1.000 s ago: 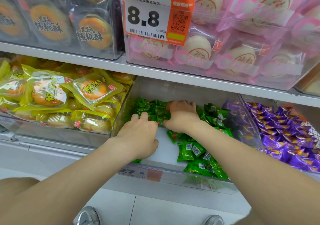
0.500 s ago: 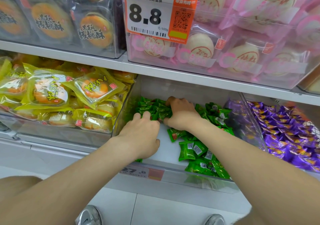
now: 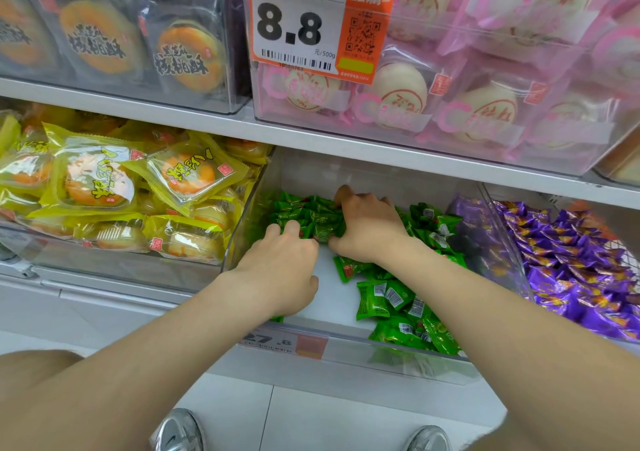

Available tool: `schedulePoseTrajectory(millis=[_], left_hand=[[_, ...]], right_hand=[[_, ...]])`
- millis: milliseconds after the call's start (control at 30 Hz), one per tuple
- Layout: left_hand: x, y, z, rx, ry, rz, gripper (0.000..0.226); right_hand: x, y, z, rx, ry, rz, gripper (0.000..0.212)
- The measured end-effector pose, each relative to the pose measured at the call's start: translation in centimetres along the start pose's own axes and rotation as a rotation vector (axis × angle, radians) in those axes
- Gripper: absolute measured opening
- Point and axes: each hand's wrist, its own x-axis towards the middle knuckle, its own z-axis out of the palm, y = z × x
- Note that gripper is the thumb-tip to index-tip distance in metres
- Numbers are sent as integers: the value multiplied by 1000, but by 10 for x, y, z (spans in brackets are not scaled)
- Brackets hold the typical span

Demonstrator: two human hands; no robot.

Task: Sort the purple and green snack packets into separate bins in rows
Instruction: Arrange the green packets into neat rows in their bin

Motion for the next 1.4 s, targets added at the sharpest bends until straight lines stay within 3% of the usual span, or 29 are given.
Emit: schedulePoseTrajectory(millis=[67, 167, 200, 300, 433, 533, 600, 667, 767, 833, 1000, 1067, 1167, 1233, 1400], left_hand=[[0, 0, -1, 0, 9, 2, 38], [-1, 0, -1, -4, 45, 13, 38], [-2, 0, -2, -5, 59, 18, 38], [-2, 2, -2, -7, 105, 32, 36], [-2, 3, -2, -43, 144, 47, 31], [0, 4, -2, -191, 204, 22, 26], [2, 5, -6, -382, 229, -23, 25], [6, 5, -10, -601, 191, -57, 25], [6, -1, -12, -934, 146, -92, 17], [4, -7, -12, -950, 200, -96, 21], [-9, -4, -16, -899, 207, -82, 35], [-11, 0, -12, -842, 189, -85, 37], [-16, 2, -8, -620, 128, -90, 42], [-18, 1, -6, -494, 73, -64, 50], [-21, 1, -2, -363, 17, 26, 44]], right_hand=[[-2, 5, -14, 28, 10, 39, 68], [-10, 17, -24, 122, -52, -20, 23], [-14, 21, -21, 116, -78, -91, 18], [-28, 20, -7, -71, -184, -288, 26], [-27, 16, 5, -171, -191, -302, 39], [-32, 14, -4, 2, -91, -307, 38], [-44, 11, -16, 281, -7, -298, 37], [-55, 9, -27, 563, 46, -297, 40], [-66, 5, -33, 740, 68, -256, 49], [-68, 5, -35, 838, 27, -187, 48], [-74, 22, -45, 945, -237, -137, 18], [-72, 27, -43, 901, -241, -90, 18], [-57, 30, -26, 470, -1, -48, 21], [-50, 24, -18, 342, 96, -55, 23], [-30, 8, 9, 204, 39, -56, 25]])
